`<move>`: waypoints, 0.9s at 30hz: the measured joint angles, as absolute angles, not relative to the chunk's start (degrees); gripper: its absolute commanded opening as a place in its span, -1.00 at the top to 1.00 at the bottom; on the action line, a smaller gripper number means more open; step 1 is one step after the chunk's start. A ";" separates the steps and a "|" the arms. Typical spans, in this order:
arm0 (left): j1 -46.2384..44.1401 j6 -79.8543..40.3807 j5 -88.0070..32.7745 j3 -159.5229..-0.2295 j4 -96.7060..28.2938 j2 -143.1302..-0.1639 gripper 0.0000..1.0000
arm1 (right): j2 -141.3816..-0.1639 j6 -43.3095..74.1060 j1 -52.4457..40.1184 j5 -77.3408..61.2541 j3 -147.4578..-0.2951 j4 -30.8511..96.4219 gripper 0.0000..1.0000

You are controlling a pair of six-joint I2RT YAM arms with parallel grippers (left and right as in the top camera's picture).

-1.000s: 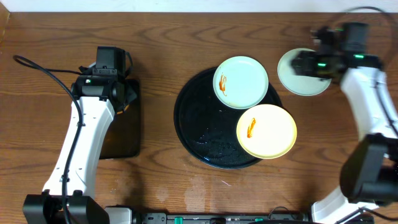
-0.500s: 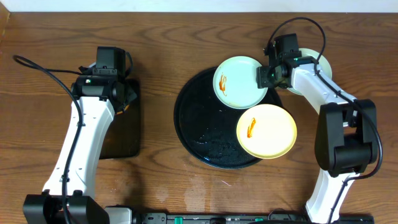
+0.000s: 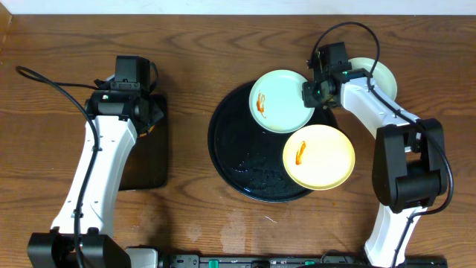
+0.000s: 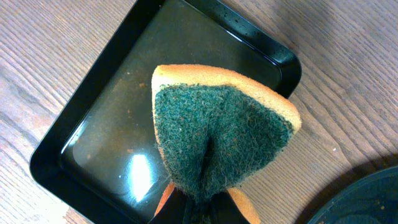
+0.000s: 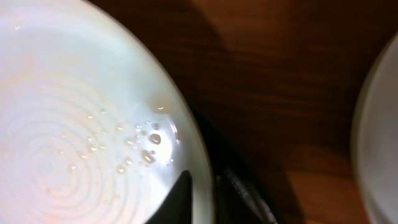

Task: Clean dirty plates on tray and stack at the side
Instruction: 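Grip the rim of the second pale green plate with the right gripper, then scrub the second pale green plate with the sponge in the left gripper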

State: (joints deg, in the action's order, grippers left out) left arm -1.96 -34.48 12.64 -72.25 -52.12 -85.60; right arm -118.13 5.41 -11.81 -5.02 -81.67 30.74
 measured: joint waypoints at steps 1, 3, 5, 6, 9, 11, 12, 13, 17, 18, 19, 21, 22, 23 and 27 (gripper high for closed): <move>-1.96 -34.48 12.64 -72.25 -52.12 -85.60 0.85 | -118.13 5.54 -11.90 -5.39 -81.49 31.03 0.97; -1.96 -34.48 12.56 -72.25 -52.12 -85.60 0.85 | -118.13 5.74 -12.08 -6.37 -81.34 31.75 0.97; -1.96 -34.37 11.70 -72.25 -52.07 -85.60 0.85 | -118.13 5.74 -12.69 -6.87 -81.34 32.42 0.97; -1.96 -34.24 10.63 -72.25 -52.01 -85.60 0.85 | -118.13 5.76 -13.08 -6.96 -81.32 32.93 0.97; -1.96 -33.98 6.31 -72.27 -51.13 -85.60 0.85 | -118.15 5.78 -14.76 -7.31 -81.21 33.95 0.97; -2.11 -32.64 1.50 -72.25 -49.54 -85.60 0.85 | -118.37 5.85 -15.99 -7.53 -81.21 33.89 0.97; -2.35 -31.79 -1.10 -72.25 -48.58 -85.60 0.85 | -118.67 5.87 -16.58 -7.75 -81.21 33.74 0.97; -2.63 -31.44 -2.48 -72.25 -48.18 -85.60 0.85 | -118.96 6.00 -16.88 -7.90 -81.19 33.61 0.98; -5.85 -31.09 -7.49 -72.25 -45.32 -85.89 0.85 | -119.55 7.44 -17.56 -8.36 -81.23 32.77 0.98; -6.94 -31.22 -8.29 -72.23 -44.62 -86.13 0.85 | -119.61 7.75 -17.54 -8.58 -81.23 32.60 0.98; -8.01 -31.29 -9.08 -72.23 -43.68 -86.50 0.85 | -119.63 8.08 -17.54 -8.64 -81.23 32.49 0.97; -10.46 -31.38 -10.66 -72.14 -41.04 -87.79 0.85 | -119.63 8.58 -17.54 -8.78 -81.23 32.36 0.97; -11.90 -31.44 -11.40 -72.07 -39.18 -88.79 0.85 | -119.63 8.82 -17.56 -8.88 -81.23 32.27 0.98; -13.37 -31.46 -12.01 -72.03 -36.88 -89.93 0.85 | -119.63 9.04 -17.56 -8.97 -81.23 32.23 0.97; -18.79 -32.95 -13.61 -72.01 -28.03 -96.16 0.85 | -119.66 9.89 -17.56 -9.04 -81.23 32.23 0.97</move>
State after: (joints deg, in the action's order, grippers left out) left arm -18.79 -32.95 -13.61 -72.01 -28.03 -96.16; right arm -119.66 9.89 -17.56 -9.04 -81.23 32.23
